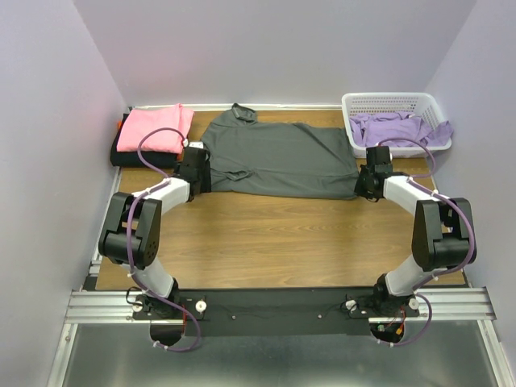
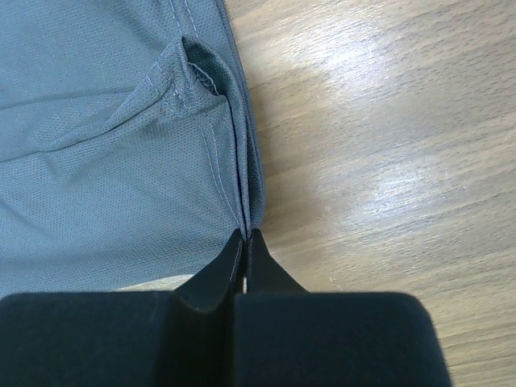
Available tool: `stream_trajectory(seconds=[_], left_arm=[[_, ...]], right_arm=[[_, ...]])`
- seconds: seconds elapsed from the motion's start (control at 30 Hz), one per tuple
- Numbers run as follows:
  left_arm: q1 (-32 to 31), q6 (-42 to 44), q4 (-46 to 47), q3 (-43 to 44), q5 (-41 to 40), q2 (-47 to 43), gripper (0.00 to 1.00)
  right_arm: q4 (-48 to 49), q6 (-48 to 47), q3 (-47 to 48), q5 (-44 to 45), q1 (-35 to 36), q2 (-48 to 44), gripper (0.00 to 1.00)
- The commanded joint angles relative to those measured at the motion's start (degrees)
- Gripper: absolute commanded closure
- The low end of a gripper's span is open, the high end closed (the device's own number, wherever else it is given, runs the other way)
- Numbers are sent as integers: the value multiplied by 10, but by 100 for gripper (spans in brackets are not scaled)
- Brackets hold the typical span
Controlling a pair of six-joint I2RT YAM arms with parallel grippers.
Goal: Fold and stack the t-shirts
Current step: Fold the tshirt
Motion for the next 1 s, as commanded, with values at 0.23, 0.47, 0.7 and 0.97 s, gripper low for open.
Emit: stream_trajectory(seconds=[0.23, 0.47, 0.7, 0.97], left_arm=[[-8, 13, -28, 20, 7, 27, 48], [-9, 17, -29, 21, 11, 33, 81], [-9, 20, -28, 26, -5, 27, 100], [-8, 31, -43, 56, -46, 20, 100]], right_arm=[[-9, 5, 6, 6, -4, -9, 97], [-9, 5, 3, 9, -4, -14, 97], [-10, 5, 5, 19, -4, -13, 97], [-10, 6, 2, 45, -4, -8, 98]])
